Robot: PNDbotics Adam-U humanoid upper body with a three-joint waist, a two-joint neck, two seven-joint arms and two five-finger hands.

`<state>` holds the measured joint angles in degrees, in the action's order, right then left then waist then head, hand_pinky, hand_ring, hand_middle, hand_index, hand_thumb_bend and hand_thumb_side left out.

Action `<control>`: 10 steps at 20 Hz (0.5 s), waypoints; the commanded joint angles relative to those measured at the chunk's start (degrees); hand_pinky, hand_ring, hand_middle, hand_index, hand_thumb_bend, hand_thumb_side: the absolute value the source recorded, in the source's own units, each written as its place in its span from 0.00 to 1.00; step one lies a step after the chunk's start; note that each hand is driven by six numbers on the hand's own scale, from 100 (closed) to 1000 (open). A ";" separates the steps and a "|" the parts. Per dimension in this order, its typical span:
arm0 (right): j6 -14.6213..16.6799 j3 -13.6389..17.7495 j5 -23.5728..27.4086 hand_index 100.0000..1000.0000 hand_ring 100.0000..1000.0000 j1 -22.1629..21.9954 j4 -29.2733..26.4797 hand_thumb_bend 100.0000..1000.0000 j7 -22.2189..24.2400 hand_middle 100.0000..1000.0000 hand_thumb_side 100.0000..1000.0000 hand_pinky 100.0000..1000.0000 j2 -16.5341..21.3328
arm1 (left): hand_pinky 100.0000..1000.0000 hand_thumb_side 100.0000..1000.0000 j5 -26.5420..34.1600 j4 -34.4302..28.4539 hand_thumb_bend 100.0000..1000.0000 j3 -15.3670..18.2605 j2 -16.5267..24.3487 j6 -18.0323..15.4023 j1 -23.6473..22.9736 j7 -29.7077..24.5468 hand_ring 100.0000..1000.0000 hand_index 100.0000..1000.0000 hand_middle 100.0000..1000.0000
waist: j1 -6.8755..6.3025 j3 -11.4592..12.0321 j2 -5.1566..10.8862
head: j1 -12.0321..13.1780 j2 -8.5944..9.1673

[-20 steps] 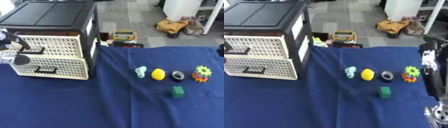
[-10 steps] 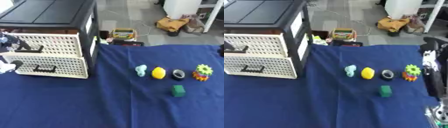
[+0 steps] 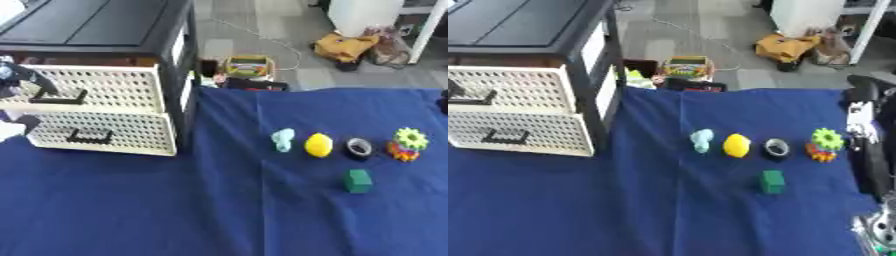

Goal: Pick up objects from table and place into drawer.

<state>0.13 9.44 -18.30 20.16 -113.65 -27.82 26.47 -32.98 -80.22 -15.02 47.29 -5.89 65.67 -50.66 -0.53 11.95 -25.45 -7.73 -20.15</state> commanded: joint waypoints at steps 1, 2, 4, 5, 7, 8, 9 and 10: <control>0.12 0.00 -0.15 0.71 0.54 0.56 -0.94 0.00 0.24 0.51 0.90 0.54 0.68 | 0.00 0.29 -1.22 0.06 0.06 0.89 0.71 0.39 1.66 0.68 0.00 0.91 0.00 | 0.00 -0.12 1.12 | 0.15 0.77; 0.13 0.00 -0.15 0.71 0.54 0.57 -0.94 0.00 0.25 0.51 0.90 0.54 0.69 | 0.00 0.28 -1.60 0.22 0.05 0.88 0.57 0.38 1.79 0.88 0.00 0.91 0.00 | 0.00 -0.17 1.09 | 0.18 0.80; 0.16 0.00 -0.15 0.71 0.54 0.60 -0.94 0.00 0.25 0.51 0.90 0.54 0.70 | 0.00 0.28 -2.23 0.66 0.05 0.83 0.26 0.27 1.99 1.22 0.00 0.90 0.00 | 0.01 -0.27 1.01 | 0.24 0.88; 0.18 -0.01 -0.15 0.71 0.54 0.62 -0.94 0.00 0.26 0.51 0.90 0.54 0.70 | 0.00 0.28 -2.53 0.88 0.05 0.73 0.14 0.14 2.05 1.26 0.00 0.90 0.00 | 0.00 -0.33 0.95 | 0.26 0.90; 0.19 0.00 -0.16 0.71 0.54 0.63 -0.94 0.00 0.26 0.51 0.90 0.54 0.69 | 0.00 0.28 -3.19 1.32 0.06 0.57 -0.03 -0.10 2.11 1.27 0.00 0.90 0.00 | -0.03 -0.43 0.84 | 0.31 0.96; 0.18 0.01 -0.16 0.71 0.54 0.62 -0.94 0.00 0.26 0.51 0.90 0.54 0.66 | 0.00 0.28 -3.45 1.53 0.06 0.52 -0.16 -0.20 2.15 1.30 0.00 0.91 0.00 | -0.04 -0.47 0.77 | 0.35 1.00; 0.16 0.00 -0.16 0.71 0.54 0.62 -0.94 0.00 0.27 0.51 0.90 0.54 0.64 | 0.00 0.28 -3.67 1.71 0.06 0.46 -0.29 -0.28 2.21 1.33 0.00 0.90 0.00 | -0.05 -0.51 0.71 | 0.38 1.01; 0.17 0.00 -0.17 0.71 0.54 0.63 -0.94 0.00 0.28 0.51 0.90 0.54 0.64 | 0.00 0.28 -3.93 1.88 0.07 0.39 -0.39 -0.37 2.27 1.34 0.00 0.90 0.00 | -0.06 -0.54 0.66 | 0.41 1.02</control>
<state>0.25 9.42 -18.30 20.18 -113.65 -27.68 26.43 -36.41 -78.23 -15.06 45.78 -6.02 66.63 -49.45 -0.53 11.39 -25.94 -7.55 -19.95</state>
